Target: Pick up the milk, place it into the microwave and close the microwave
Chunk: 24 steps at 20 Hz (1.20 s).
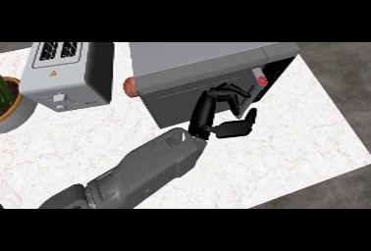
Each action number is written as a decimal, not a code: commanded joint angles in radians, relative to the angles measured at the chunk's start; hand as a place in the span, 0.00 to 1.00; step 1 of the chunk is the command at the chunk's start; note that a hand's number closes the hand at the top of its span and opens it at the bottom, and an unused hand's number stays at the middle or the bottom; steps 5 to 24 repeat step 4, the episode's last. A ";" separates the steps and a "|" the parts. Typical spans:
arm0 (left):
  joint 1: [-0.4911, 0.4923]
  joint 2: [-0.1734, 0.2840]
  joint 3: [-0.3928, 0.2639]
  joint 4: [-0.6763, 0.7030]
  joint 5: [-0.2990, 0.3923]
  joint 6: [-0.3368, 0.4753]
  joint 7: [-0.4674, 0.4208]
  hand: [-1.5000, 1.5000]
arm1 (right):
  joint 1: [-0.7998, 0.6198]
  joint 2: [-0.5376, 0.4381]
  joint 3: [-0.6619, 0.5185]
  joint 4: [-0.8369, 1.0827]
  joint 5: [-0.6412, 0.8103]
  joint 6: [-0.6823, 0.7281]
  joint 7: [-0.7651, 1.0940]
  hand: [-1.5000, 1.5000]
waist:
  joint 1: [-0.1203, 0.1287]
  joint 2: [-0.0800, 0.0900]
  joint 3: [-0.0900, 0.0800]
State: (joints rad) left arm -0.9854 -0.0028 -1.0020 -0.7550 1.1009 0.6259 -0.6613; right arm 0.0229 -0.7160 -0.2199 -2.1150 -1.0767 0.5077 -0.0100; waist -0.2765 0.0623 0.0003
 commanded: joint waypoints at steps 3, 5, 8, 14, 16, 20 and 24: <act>0.047 0.003 0.065 0.169 0.066 0.047 0.019 0.00 | 0.026 -0.013 -0.013 -0.031 -0.023 -0.014 0.019 0.00 | 0.034 0.006 -0.002; 0.044 0.003 0.069 0.178 0.068 0.038 0.010 0.00 | 0.036 -0.011 -0.022 -0.025 -0.029 -0.014 0.017 0.00 | 0.034 0.009 -0.001; 0.044 0.003 0.069 0.178 0.068 0.038 0.010 0.00 | 0.036 -0.011 -0.022 -0.025 -0.029 -0.014 0.017 0.00 | 0.034 0.009 -0.001; 0.044 0.003 0.069 0.178 0.068 0.038 0.010 0.00 | 0.036 -0.011 -0.022 -0.025 -0.029 -0.014 0.017 0.00 | 0.034 0.009 -0.001; 0.044 0.003 0.069 0.178 0.068 0.038 0.010 0.00 | 0.036 -0.011 -0.022 -0.025 -0.029 -0.014 0.017 0.00 | 0.034 0.009 -0.001; 0.044 0.003 0.069 0.178 0.068 0.038 0.010 0.00 | 0.036 -0.011 -0.022 -0.025 -0.029 -0.014 0.017 0.00 | 0.034 0.009 -0.001; 0.044 0.003 0.069 0.178 0.068 0.038 0.010 0.00 | 0.036 -0.011 -0.022 -0.025 -0.029 -0.014 0.017 0.00 | 0.034 0.009 -0.001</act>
